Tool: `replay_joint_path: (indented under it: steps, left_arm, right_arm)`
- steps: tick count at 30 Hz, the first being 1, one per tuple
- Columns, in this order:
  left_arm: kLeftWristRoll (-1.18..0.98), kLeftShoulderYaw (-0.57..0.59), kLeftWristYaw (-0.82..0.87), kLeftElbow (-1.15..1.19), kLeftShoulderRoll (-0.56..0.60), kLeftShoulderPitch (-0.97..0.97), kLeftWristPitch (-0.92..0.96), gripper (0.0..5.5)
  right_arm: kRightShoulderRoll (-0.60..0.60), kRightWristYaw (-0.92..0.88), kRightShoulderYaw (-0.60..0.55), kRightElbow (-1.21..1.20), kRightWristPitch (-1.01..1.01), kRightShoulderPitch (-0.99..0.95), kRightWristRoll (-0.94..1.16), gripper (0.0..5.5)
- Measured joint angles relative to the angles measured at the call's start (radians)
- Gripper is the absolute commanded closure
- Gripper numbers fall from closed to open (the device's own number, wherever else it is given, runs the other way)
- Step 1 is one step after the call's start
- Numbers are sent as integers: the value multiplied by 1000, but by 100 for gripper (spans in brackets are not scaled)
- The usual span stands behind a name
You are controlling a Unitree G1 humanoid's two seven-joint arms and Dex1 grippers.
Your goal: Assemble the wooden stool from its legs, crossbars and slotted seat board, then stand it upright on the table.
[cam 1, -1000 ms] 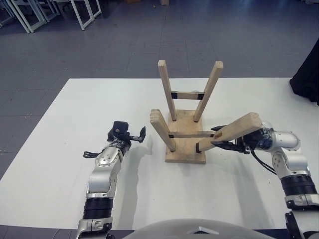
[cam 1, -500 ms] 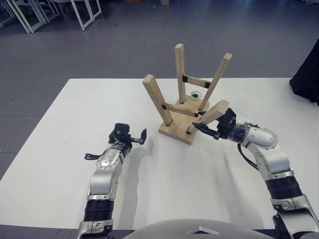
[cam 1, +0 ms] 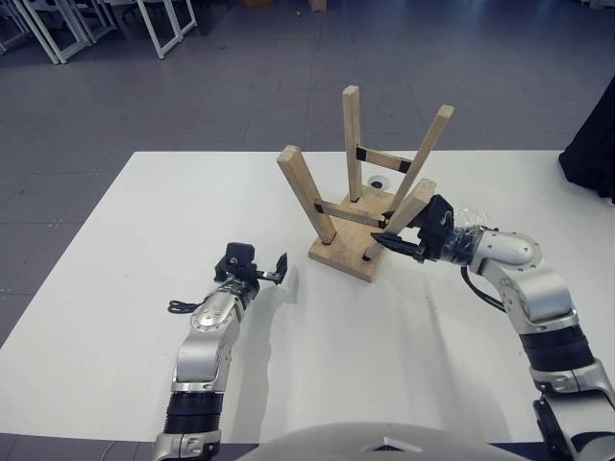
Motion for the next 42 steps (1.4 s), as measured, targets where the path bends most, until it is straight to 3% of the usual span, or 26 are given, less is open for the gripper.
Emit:
replay_joint_path:
  steps: [7,19,20,23,26,30,35,37,42]
  left_arm:
    - [0,-8,0,-10,-6,12,7,0]
    - [0,-8,2,-71,-5,46,17,0]
    - [-9,-4,2,-112,-6,53,30,26]
    - [-220,30,-72,-377,12,76,212,71]
    - [-544,45,-233,-601,150,84,461,127]
    - [-780,61,-169,-672,147,-118,590,187]
    - [-519,-82,114,-531,39,-365,529,272]
    - [-410,-127,196,-469,-19,-469,470,272]
    - [-261,-209,217,-364,-71,-601,343,272]
  right_arm:
    - [-20,1,35,13,93,-32,3,346]
    - [-10,-64,37,20,61,11,33,346]
    - [-9,-81,38,2,60,24,31,346]
    - [-9,-143,35,-68,61,81,29,346]
    - [-10,-163,30,-87,60,103,32,346]
    - [-11,-169,28,-88,59,106,35,346]
    - [-11,-161,38,-71,58,87,36,346]
    - [-11,-157,40,-65,57,81,36,346]
    - [-10,-144,46,-43,52,61,36,346]
